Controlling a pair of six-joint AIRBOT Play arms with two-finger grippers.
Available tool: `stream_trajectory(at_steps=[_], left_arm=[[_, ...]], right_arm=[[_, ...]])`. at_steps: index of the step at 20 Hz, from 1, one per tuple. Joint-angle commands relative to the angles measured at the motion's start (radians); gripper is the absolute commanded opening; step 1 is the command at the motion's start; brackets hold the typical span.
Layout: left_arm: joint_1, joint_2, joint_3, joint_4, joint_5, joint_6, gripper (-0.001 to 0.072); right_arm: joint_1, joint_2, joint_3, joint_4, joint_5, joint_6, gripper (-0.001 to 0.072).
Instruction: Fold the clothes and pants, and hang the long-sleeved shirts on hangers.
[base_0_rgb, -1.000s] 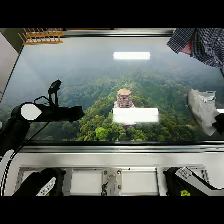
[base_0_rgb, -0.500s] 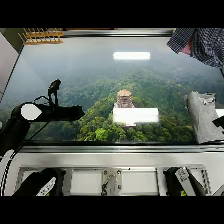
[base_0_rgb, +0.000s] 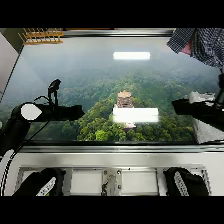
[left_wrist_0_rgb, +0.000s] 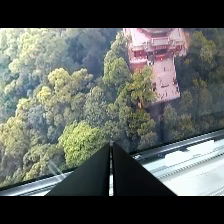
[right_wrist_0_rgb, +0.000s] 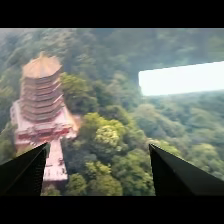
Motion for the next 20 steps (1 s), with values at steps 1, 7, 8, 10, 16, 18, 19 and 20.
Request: stream_trajectory(at_steps=[1,7,8,10,16,18,19,20], left_arm=[[0.0,0.0,0.0,0.0,0.001,0.0,0.0007],[0.0,-0.001,0.0,0.0,0.001,0.0,0.0007],[0.0,-0.001,0.0,0.0,0.001,0.0,0.0006],[0.0,0.0,0.0,0.0,0.0,0.0,0.0006],[0.0,0.0,0.0,0.0,0.001,0.0,0.0006],[0.0,0.0,0.0,0.0,0.001,0.0,0.0007],[0.0,0.0,0.0,0.0,0.001,0.0,0.0006],[0.0,0.0,0.0,0.0,0.001,0.0,0.0006]], right_arm=[[0.188,-0.011,0.0,0.012,-0.003,-0.003,0.0664],[0.218,-0.024,0.0,0.012,-0.002,-0.003,0.005],[0.218,-0.024,0.0,0.012,-0.002,-0.003,0.0018],[0.218,-0.024,0.0,0.012,-0.002,-0.003,0.0018],[0.218,-0.024,0.0,0.012,-0.002,-0.003,0.0018],[0.218,-0.024,0.0,0.012,-0.002,-0.003,0.0018],[0.218,-0.024,0.0,0.012,-0.002,-0.003,0.0018],[0.218,-0.024,0.0,0.012,-0.002,-0.003,0.0018]])
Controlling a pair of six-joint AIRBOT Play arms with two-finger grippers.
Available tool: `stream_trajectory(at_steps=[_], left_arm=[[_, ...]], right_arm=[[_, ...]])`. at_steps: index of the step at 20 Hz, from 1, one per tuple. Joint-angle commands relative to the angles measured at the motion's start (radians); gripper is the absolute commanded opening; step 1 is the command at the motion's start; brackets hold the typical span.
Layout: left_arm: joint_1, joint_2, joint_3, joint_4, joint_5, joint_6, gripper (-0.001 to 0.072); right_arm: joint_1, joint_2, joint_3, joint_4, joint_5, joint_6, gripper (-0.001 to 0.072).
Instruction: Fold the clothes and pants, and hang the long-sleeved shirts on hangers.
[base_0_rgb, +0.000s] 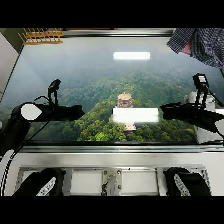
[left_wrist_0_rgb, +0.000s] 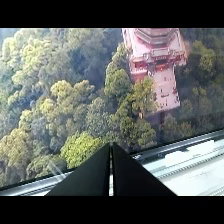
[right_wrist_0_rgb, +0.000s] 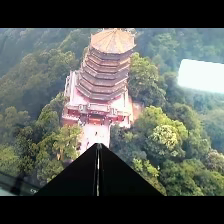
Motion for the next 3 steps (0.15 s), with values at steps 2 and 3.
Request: stream_trajectory(at_steps=[2,3], left_arm=[[0.0,0.0,0.0,0.0,0.0,0.0,0.0007],[0.0,0.0,0.0,0.0,0.0,0.0,0.0007]], right_arm=[[0.001,-0.001,0.0,0.001,0.0,0.0,0.0019],[0.001,-0.001,0.0,0.001,0.0,0.0,0.0018]])
